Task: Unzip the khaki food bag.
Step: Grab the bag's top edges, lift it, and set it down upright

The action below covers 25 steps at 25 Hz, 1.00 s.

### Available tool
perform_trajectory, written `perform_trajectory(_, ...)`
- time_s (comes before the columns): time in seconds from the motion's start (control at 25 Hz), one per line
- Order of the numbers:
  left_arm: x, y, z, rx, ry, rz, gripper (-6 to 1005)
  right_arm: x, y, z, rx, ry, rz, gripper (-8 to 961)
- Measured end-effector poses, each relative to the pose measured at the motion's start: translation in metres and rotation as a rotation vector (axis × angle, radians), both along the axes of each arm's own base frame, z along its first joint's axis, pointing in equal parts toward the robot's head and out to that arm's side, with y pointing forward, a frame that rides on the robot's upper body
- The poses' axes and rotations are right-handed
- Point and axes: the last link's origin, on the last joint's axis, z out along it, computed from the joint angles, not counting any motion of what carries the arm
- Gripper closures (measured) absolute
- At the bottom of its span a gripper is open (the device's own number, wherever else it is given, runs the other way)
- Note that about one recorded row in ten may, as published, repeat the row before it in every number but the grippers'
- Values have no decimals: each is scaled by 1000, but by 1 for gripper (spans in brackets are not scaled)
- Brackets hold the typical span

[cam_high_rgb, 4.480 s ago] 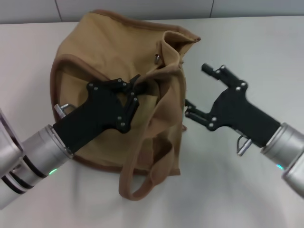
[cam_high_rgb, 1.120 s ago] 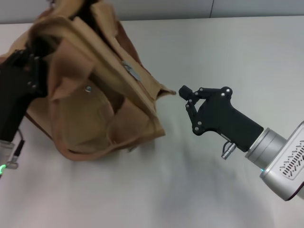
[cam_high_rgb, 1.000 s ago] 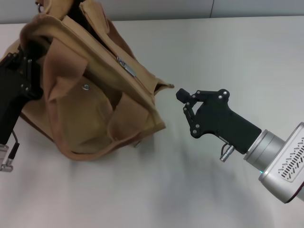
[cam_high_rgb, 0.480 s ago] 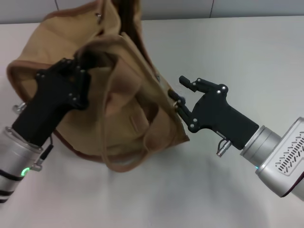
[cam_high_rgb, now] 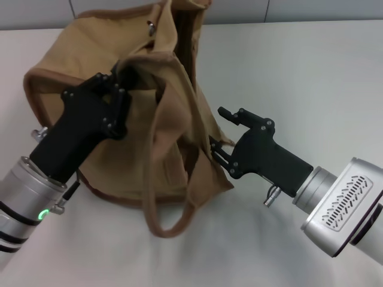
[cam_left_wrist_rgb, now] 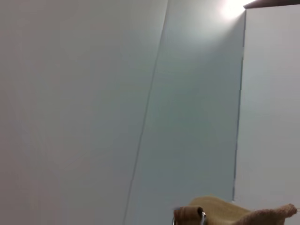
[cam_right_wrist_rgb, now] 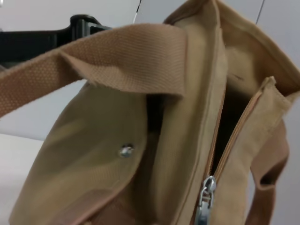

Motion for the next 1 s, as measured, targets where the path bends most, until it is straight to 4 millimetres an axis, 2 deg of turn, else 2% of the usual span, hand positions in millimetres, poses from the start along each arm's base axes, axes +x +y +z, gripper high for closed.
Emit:
perform_trajectory(0.36,7,0,-11,-52,17,-20,902,-8,10,6,48,59,-28,456)
perform_trajectory(0.64,6,0,-12,-57,25,-10,900,-12,1,0,3,37,34,455)
perform_trajectory(1.0,2,3,-9,-37,20,16,897,6,-1,2,25,-36,15,456)
